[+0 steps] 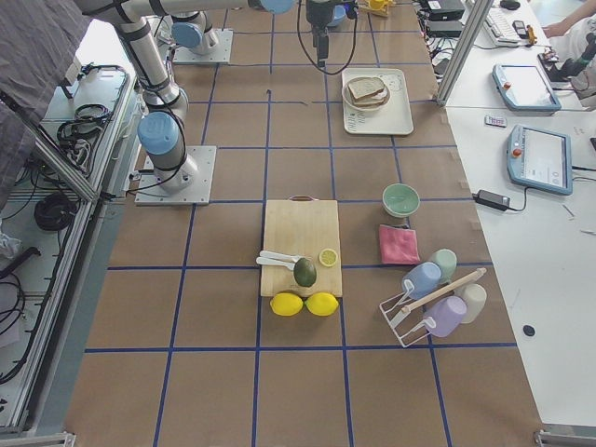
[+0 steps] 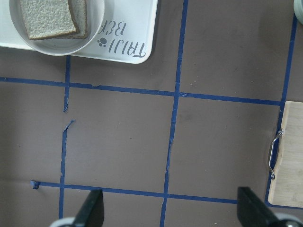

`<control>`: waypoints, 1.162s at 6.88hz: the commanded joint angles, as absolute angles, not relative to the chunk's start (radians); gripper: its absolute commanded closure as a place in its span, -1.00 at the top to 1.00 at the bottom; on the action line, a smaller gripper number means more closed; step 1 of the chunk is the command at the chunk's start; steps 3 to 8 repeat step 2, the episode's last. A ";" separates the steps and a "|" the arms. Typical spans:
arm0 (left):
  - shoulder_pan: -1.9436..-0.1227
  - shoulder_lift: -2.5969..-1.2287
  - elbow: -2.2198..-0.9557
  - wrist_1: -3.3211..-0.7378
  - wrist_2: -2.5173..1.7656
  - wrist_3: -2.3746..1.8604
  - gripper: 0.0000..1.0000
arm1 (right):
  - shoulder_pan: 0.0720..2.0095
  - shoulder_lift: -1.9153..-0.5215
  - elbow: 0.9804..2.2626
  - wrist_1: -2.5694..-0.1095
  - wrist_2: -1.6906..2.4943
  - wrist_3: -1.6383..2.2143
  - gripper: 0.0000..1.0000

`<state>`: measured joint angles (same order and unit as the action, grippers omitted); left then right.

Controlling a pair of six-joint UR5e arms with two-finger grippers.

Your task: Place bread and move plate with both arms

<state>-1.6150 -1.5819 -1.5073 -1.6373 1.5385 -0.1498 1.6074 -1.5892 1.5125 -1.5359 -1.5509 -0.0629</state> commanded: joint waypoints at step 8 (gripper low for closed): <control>-1.614 -1.569 -1.509 -1.644 1.537 -0.149 1.00 | 1.608 -1.589 1.513 -1.536 -1.551 -0.061 1.00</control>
